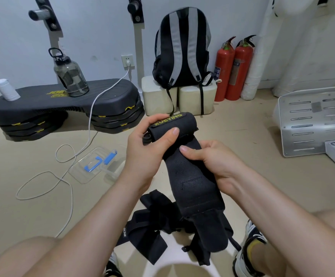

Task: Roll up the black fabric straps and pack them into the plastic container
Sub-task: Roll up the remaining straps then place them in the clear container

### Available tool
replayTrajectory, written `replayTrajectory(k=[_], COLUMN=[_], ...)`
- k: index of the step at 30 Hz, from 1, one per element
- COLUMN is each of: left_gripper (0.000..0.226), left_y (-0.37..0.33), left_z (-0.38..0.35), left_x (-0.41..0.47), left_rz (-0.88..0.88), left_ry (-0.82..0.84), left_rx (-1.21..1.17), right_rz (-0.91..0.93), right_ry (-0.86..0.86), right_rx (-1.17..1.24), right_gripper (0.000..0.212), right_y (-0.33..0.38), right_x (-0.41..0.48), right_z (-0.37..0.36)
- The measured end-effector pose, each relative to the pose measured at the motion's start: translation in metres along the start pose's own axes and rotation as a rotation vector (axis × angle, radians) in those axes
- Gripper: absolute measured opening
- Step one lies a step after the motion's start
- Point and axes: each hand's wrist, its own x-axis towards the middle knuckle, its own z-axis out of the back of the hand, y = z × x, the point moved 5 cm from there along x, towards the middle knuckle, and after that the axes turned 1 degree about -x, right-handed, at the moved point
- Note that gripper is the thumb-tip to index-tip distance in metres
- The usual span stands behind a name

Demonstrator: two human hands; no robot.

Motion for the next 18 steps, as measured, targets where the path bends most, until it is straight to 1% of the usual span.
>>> replayTrajectory(k=[2, 5, 8, 10, 13, 16, 18], left_gripper=[0.031, 0.036, 0.039, 0.040, 0.044, 0.052, 0.054], left_y=[0.000, -0.004, -0.005, -0.003, -0.006, -0.010, -0.010], left_z=[-0.001, -0.002, -0.003, -0.002, 0.000, 0.001, -0.004], left_x=[0.000, 0.000, 0.000, 0.001, 0.004, 0.007, 0.003], left_rz=[-0.053, -0.148, -0.219, -0.237, -0.276, -0.325, -0.319], left_ry=[0.015, 0.053, 0.083, 0.091, 0.087, 0.112, 0.177], left_rx=[0.061, 0.139, 0.191, 0.217, 0.282, 0.322, 0.307], right_rz=[0.042, 0.086, 0.107, 0.111, 0.101, 0.034, 0.020], right_ry=[-0.051, -0.086, -0.090, -0.085, -0.013, 0.138, 0.133], right_rx=[-0.020, -0.052, -0.027, -0.004, 0.063, 0.192, 0.207], right_gripper=[0.010, 0.002, 0.008, 0.011, 0.021, 0.024, 0.035], right_y=[0.001, 0.002, 0.005, 0.005, 0.006, 0.012, 0.016], right_x=[0.000, 0.000, -0.001, -0.002, -0.006, -0.013, -0.014], right_z=[0.000, -0.001, -0.003, -0.003, -0.008, -0.014, -0.012])
